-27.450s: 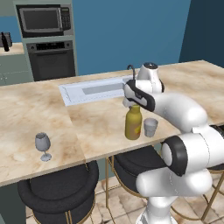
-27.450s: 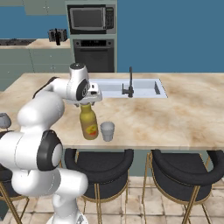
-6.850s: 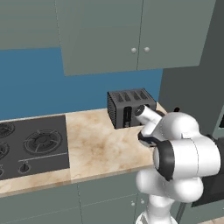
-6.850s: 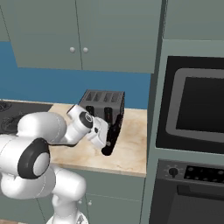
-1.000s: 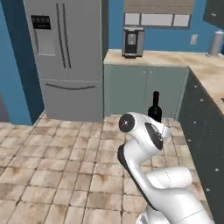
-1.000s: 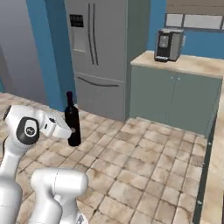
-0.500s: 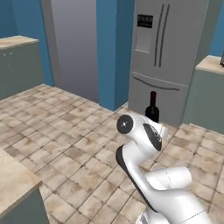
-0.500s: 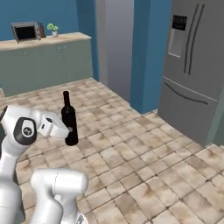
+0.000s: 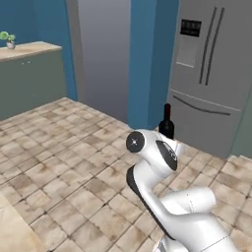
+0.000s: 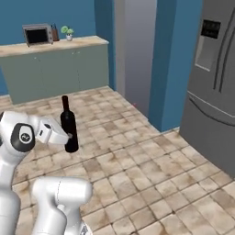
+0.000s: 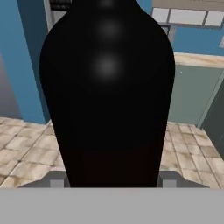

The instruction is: There is a wine glass and glass cup on the dining counter. Place the wine bottle next to the wine glass and the juice bottle next to the glass cup.

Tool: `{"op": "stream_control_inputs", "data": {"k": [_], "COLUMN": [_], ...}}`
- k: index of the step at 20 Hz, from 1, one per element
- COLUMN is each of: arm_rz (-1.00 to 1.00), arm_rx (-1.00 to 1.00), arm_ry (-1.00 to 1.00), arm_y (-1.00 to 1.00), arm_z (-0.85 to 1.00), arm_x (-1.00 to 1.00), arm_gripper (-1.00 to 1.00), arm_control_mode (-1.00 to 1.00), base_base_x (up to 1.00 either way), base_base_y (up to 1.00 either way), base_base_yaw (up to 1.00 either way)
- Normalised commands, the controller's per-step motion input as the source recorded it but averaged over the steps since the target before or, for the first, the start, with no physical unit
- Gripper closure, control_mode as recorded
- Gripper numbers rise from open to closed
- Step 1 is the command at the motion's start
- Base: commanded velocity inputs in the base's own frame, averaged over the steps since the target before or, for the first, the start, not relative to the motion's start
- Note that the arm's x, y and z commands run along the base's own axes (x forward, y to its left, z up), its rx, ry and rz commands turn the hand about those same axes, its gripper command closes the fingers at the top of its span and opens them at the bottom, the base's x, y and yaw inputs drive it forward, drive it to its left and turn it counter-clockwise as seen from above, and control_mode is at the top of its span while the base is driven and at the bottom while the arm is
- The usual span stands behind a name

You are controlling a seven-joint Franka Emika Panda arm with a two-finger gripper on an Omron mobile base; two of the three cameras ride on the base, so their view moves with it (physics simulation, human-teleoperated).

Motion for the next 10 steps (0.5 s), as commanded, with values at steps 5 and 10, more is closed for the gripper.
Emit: {"op": "stream_control_inputs", "data": {"k": [5, 10], "arm_rz": [0.0, 0.0], "arm_rx": [0.0, 0.0], "arm_ry": [0.0, 0.0], "arm_y": [0.0, 0.0], "arm_z": [0.0, 0.0], "arm_x": [0.0, 0.0], "arm_gripper": [1.0, 1.0], "arm_control_mode": [1.0, 1.0], "base_base_x": [0.88, 0.8], "base_base_y": [-0.02, -0.02], "base_base_yaw": [0.24, 0.29]}}
